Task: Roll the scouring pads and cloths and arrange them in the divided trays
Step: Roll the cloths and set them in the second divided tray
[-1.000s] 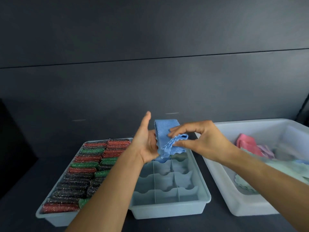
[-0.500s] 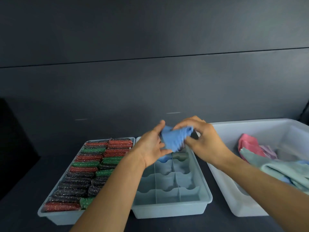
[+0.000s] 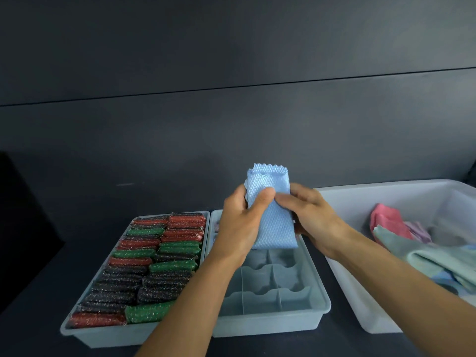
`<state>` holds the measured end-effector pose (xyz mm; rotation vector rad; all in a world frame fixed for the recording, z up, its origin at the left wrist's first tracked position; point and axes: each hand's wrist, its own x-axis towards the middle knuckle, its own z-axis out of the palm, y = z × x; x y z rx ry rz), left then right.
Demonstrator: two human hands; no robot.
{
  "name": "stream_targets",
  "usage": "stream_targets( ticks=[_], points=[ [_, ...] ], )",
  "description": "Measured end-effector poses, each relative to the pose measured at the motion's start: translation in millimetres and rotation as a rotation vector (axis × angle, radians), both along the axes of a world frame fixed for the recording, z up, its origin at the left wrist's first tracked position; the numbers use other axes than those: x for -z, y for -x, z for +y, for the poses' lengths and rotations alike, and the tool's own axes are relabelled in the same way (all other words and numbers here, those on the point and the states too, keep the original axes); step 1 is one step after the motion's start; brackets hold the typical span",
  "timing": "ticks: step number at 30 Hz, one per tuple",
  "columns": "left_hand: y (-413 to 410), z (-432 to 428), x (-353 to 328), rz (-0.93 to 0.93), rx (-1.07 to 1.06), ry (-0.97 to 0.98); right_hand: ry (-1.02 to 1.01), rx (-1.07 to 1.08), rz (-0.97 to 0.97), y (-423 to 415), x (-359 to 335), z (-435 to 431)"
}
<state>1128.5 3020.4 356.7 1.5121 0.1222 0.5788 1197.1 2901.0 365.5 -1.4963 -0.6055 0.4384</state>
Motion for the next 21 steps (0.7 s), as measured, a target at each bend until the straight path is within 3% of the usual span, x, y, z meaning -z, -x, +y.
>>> stream_targets(
  ticks=[6,11,14,19,21],
  points=[
    [8,16,-1,0.021,0.138,0.002,-0.228,-0.054,-0.026,-3,2,-8],
    [15,20,-9,0.147,0.252,0.192,-0.115,0.062,-0.239,-2,0,-7],
    [18,23,-6,0.276,0.289,0.002,-0.055,0.056,-0.352,2,-3,-8],
    [20,28,1,0.145,0.116,-0.055,-0.180,0.051,-0.161,2,5,-5],
    [20,30,2,0.085,0.075,-0.125,-0.097,-0.017,-0.080,0,9,-4]
  ],
)
